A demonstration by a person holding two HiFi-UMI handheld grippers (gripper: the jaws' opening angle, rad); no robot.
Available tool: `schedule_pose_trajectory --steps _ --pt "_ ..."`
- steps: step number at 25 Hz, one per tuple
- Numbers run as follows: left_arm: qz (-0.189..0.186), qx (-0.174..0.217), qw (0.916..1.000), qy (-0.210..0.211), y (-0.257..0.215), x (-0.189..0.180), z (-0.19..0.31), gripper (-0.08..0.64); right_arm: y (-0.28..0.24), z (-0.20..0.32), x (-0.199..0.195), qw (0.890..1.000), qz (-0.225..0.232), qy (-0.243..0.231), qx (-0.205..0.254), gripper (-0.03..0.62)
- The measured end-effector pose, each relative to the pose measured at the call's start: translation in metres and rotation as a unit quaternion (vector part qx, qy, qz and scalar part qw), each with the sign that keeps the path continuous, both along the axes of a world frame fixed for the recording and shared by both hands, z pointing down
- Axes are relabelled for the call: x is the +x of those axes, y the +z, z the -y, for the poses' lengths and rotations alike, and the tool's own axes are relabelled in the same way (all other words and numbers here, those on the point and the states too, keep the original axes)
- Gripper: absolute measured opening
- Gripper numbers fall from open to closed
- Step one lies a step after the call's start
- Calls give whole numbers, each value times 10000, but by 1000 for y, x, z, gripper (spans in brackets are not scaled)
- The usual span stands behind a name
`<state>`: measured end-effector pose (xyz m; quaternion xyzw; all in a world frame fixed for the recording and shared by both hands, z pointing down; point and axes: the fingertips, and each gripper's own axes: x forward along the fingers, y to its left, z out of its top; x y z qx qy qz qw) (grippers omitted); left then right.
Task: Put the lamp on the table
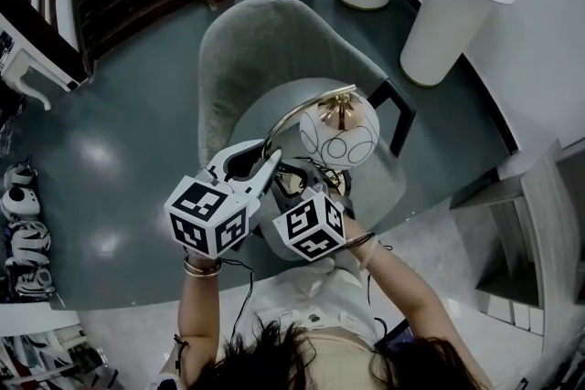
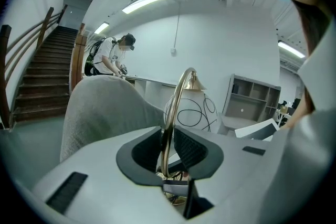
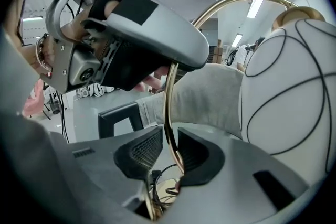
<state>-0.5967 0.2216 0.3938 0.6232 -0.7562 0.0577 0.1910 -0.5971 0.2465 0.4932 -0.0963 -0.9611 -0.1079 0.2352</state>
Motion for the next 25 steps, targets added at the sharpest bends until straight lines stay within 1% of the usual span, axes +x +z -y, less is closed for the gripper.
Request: schedule_pose_trajectory --steps 2,7,10,13,16,19,25 --pt "37 7 10000 5 -1 -2 0 61 0 1 -2 10000 40 18 81 80" --pt "213 -63 9997 131 -1 -3 1 52 -1 0 -4 9984 136 -81 534 62" --pt "153 39 9996 251 -2 -4 3 52 -2 0 -5 9965 177 -129 806 52" --pt "95 182 9993 327 -5 -5 4 49 -4 -2 -6 9961 182 -145 845 51" --pt "172 301 9989 318 -6 -5 5 44 -4 -1 -6 9958 213 -147 877 49" --pt "301 352 9983 339 -7 -2 6 40 -4 0 -4 9954 237 -158 912 49" --pt "371 377 9976 443 -11 3 5 41 -7 -1 -2 9944 270 -221 993 49"
